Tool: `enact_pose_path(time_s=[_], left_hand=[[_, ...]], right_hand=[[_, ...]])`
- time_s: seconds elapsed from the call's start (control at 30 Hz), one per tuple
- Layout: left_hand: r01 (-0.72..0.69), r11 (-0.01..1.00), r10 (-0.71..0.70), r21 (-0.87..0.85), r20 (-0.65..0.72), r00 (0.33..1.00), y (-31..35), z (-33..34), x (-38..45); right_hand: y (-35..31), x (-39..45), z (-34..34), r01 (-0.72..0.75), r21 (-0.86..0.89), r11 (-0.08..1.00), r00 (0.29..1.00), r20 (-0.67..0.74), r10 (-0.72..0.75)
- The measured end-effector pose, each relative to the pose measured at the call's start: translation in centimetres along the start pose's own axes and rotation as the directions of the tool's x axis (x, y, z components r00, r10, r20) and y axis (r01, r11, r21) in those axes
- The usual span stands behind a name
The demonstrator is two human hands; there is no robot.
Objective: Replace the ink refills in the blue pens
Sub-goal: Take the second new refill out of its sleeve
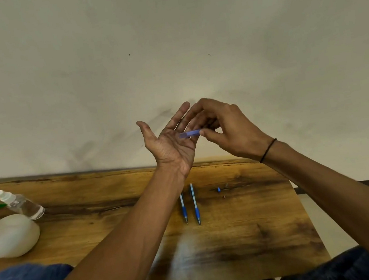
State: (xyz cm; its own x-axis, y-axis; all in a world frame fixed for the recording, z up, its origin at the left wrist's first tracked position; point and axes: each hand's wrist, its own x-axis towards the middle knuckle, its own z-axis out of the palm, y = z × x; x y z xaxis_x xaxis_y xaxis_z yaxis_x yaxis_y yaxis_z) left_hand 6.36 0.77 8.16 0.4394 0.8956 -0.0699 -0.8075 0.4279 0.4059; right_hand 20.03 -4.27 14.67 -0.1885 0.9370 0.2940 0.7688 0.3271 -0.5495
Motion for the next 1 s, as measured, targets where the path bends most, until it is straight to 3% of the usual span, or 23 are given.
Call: enact_pose_path(time_s=[1.0], left_hand=[[-0.007, 1.0, 0.007, 0.002, 0.02, 1.0, -0.01, -0.19, 0.1]], right_hand=[[-0.61, -0.01, -0.08, -0.006, -0.064, 0.998, 1.0, 0.027, 0.007]])
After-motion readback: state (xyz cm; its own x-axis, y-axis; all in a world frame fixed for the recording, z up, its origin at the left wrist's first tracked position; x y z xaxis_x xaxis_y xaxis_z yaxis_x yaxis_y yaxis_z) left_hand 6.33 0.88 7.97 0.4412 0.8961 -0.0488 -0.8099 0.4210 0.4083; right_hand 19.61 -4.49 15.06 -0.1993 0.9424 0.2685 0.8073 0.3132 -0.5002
